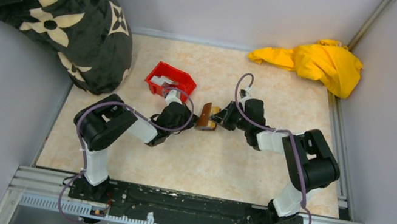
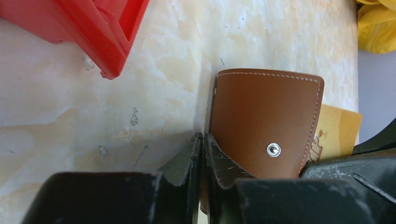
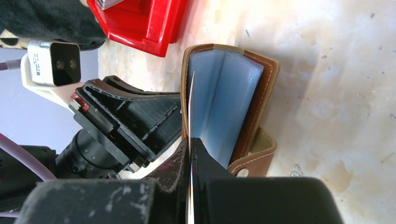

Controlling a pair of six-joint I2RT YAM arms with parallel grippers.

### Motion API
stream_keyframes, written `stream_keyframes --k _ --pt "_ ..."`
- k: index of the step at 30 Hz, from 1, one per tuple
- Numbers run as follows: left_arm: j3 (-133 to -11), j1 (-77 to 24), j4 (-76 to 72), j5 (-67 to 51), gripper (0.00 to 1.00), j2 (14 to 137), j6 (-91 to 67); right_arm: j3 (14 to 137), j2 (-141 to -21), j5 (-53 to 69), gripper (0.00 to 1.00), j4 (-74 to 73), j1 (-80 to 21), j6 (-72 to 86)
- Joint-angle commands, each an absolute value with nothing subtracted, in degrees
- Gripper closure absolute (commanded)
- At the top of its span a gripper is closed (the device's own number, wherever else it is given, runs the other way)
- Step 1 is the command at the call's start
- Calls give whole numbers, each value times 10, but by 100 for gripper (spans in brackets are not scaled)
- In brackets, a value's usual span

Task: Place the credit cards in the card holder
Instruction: Adjust the storage box at the center of the board.

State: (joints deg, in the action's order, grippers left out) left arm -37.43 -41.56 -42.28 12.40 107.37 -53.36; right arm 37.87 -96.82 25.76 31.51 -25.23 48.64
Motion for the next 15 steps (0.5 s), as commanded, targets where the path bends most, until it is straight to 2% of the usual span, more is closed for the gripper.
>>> stream_keyframes --k 1,15 --pt "-345 -444 -258 60 85 1128 -526 414 -952 243 100 303 -270 458" --pt "-345 -456 -265 58 85 1139 -534 435 -1002 235 100 286 -280 439"
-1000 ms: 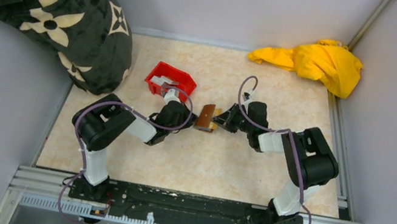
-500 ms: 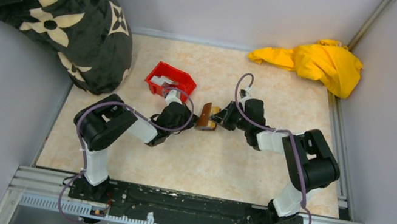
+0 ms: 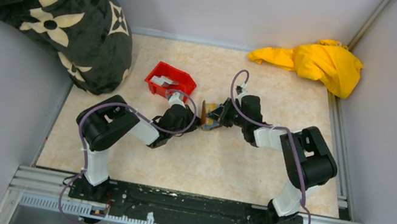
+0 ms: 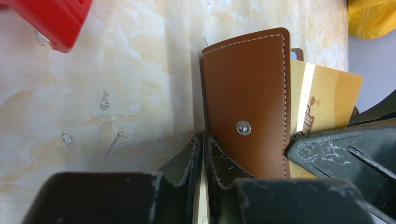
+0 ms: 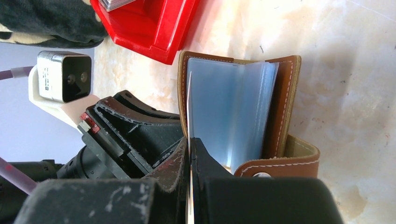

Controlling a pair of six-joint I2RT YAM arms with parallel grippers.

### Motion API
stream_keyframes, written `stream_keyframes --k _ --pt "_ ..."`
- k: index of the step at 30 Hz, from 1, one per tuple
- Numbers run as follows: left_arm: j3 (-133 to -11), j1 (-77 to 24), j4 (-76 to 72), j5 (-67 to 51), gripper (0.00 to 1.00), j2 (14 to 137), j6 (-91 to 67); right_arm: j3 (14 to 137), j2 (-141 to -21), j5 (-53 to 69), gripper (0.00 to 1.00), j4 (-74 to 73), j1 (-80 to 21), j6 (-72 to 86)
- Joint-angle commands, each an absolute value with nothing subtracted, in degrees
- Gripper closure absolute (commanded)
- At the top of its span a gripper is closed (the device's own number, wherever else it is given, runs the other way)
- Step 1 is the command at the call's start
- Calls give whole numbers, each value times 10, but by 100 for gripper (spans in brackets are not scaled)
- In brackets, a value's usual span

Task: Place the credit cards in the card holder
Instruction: Adjust the storage box at the center of the board.

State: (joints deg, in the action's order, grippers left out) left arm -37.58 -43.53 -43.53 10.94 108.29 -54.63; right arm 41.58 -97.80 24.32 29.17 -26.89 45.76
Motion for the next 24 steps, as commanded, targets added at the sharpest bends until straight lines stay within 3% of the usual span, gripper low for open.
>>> stream_keyframes --k 1,15,24 --pt "-346 -456 -267 57 85 1140 -535 437 -1005 235 100 284 -282 437" --pt "-340 -457 -277 41 85 1145 -535 489 -1050 147 100 159 -315 355" --pt "-321 -458 -215 53 81 1065 -534 507 -1063 77 100 88 -322 318"
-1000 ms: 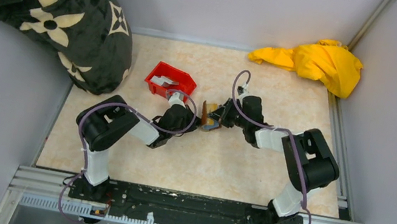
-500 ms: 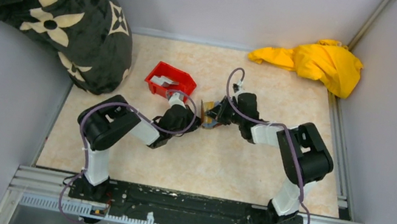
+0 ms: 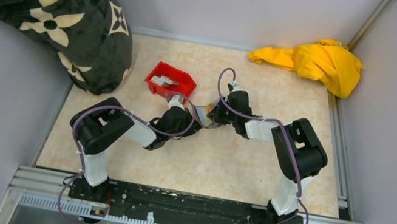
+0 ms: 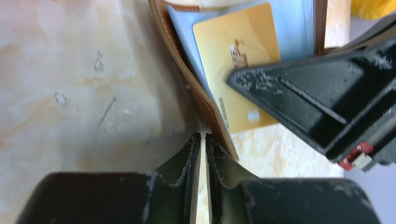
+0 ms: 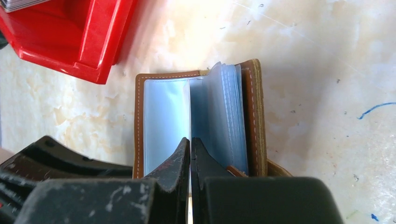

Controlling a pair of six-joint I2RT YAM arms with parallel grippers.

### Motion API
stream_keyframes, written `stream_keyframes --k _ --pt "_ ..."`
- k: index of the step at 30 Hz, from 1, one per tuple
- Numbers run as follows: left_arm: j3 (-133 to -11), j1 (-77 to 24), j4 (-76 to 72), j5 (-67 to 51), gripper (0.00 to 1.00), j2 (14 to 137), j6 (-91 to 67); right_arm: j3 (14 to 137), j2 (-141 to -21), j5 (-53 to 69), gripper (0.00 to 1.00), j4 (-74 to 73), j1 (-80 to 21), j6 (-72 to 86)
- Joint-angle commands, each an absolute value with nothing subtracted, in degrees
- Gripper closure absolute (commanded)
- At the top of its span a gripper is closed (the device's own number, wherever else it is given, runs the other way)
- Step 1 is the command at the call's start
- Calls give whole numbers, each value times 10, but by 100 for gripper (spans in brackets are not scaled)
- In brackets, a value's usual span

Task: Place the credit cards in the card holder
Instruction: Adjust the storage box at the center of the board, then insert the credit card into the card holder.

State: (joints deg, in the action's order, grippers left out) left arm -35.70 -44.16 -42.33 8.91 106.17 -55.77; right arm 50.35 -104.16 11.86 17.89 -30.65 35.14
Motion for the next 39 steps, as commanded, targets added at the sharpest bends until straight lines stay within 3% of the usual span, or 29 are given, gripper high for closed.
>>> stream_keyframes --k 1,12,21,39 --pt "-321 -458 -204 56 81 1053 -534 507 -1062 72 100 83 -323 316" --pt "-367 -460 -75 109 80 931 -509 502 -1048 55 100 58 -323 303" --pt "-400 -460 -55 124 79 874 -514 506 -1044 60 100 55 -323 302" --pt "-540 -458 -93 157 75 994 -465 493 -1037 72 100 69 -324 311"
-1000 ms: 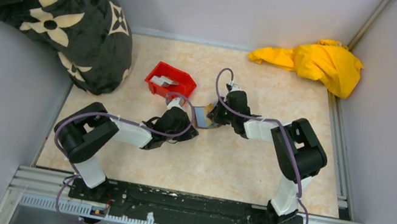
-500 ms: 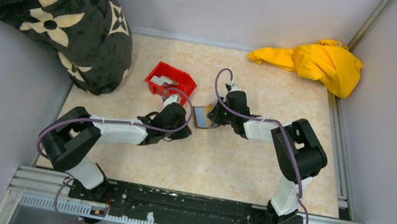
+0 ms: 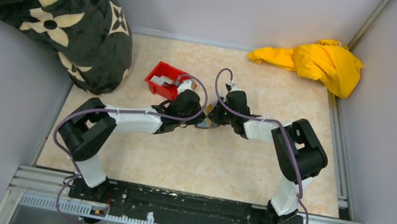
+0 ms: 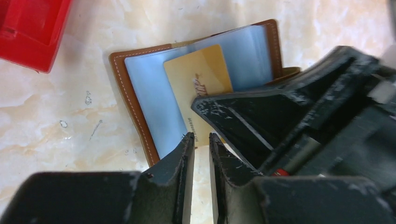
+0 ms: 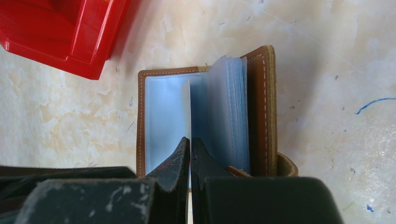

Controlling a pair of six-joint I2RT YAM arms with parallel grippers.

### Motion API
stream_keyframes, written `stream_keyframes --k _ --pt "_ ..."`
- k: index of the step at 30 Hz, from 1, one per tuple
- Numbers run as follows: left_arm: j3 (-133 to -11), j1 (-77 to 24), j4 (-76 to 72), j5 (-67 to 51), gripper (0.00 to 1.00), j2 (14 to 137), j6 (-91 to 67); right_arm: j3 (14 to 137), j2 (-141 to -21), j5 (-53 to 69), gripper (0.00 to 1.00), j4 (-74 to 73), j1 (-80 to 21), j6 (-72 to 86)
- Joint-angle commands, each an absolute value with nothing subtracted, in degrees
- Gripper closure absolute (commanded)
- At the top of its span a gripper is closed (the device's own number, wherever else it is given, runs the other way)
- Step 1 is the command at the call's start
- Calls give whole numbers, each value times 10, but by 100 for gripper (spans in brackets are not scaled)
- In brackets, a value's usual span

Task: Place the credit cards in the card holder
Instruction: Insert the credit card into the card holder.

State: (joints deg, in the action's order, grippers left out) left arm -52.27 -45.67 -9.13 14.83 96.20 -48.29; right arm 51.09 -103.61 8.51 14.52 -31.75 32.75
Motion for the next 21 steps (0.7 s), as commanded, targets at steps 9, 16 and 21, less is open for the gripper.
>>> stream_keyframes --k 9,16,21 --pt "-503 -458 -105 174 76 1025 -490 498 -1025 76 100 67 -323 313" --pt "-496 -458 -99 179 76 1053 -503 501 -999 66 100 57 -323 313" --pt "-492 -458 -97 180 76 1059 -508 498 -987 60 100 58 -315 314"
